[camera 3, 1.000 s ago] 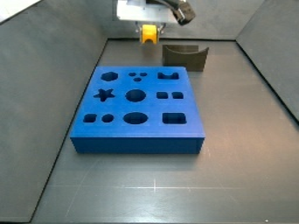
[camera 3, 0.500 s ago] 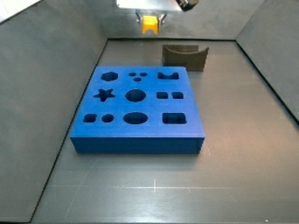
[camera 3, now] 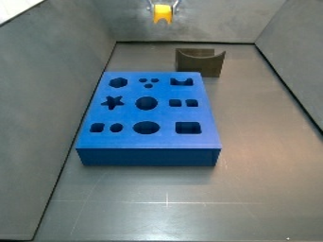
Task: Pick up the arch object. Move up. Place the arch object on the fixture. Regrasp the arch object. Rotate the arch object. Move to above the board. Insert the arch object.
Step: Place the arch object on the fixture.
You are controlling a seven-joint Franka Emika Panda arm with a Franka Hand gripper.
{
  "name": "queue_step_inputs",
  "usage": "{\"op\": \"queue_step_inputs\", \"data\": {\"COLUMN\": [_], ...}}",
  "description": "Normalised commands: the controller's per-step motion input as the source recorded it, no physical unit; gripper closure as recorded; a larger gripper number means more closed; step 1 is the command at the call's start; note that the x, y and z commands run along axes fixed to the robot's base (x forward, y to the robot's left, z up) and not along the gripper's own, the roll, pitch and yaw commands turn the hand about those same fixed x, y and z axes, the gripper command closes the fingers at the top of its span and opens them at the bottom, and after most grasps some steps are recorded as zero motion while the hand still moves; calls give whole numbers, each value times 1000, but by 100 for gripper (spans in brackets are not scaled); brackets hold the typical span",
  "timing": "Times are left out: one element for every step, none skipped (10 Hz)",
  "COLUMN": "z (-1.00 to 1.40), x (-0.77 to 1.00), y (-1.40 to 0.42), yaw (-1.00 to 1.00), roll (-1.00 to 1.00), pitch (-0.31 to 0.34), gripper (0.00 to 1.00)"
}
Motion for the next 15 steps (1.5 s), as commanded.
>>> {"op": "queue_step_inputs", "data": {"z": [947,828,705,587,427,309,105,50,41,43,33,25,24,16,15], "x": [-27,-23,-20,-12,-5,2,1000,1000,1000,1000,1000,1000,1000,1000,1000], "y": [-3,-5,-3,-3,-2,-1,-779,-772,-735,-626,-532,-430,-389,-284,-247], "yaw": [-2,5,10,15,20,24,-263,-238,-184,-94,-51,-19,-7,11,16], "roll": [86,87,90,94,95,96,-52,-57,-56,-48,-41,-34,-32,-25,-23], "pitch": [57,61,68,72,82,88,-12,21,37,52,73,93,101,123,130], "gripper": [100,100,100,100,100,100,100,100,100,100,100,100,100,100,100]}}
